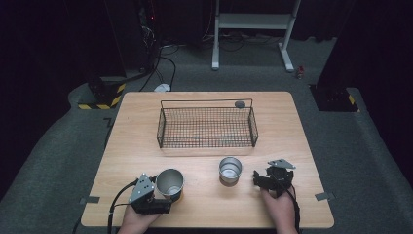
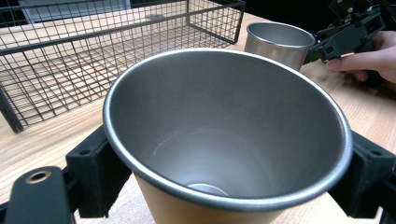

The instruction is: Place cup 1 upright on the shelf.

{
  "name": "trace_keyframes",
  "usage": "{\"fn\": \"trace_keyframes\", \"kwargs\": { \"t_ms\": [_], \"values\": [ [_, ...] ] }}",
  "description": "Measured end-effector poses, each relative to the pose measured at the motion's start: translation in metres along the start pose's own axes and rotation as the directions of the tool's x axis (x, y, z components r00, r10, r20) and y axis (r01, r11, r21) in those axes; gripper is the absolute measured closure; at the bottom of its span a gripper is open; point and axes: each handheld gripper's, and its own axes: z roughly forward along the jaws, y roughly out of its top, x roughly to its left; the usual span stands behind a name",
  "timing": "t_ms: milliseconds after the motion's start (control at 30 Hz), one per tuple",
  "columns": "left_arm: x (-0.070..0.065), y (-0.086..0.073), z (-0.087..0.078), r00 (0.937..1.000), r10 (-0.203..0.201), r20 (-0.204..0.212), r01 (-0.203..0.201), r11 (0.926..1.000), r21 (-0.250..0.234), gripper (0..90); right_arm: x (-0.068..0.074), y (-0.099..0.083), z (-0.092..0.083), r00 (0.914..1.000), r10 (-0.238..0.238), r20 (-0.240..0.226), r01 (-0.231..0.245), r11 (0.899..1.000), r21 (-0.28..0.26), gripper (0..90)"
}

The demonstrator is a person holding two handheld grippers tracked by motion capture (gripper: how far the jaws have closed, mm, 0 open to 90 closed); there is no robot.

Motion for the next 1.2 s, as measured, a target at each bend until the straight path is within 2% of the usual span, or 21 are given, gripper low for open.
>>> {"fn": "trace_keyframes", "kwargs": {
  "t_ms": [433,700,1200],
  "values": [
    [0.003,0.000,-0.003,0.9998,-0.009,-0.018,0.008,0.9998,-0.016,13.6,0.000,0.000,0.000,1.0000,0.000,0.000,0.000,1.000,0.000,9.7],
    [0.006,-0.001,-0.003,0.9988,-0.035,-0.034,0.035,0.9991,-0.024,13.6,0.000,0.000,0.000,1.0000,0.000,0.000,0.000,1.000,0.000,9.8],
    [0.014,-0.002,-0.003,0.9958,-0.058,-0.071,0.055,0.9978,-0.038,13.7,0.000,0.000,0.000,1.0000,0.000,0.000,0.000,1.000,0.000,9.8]
  ]
}}
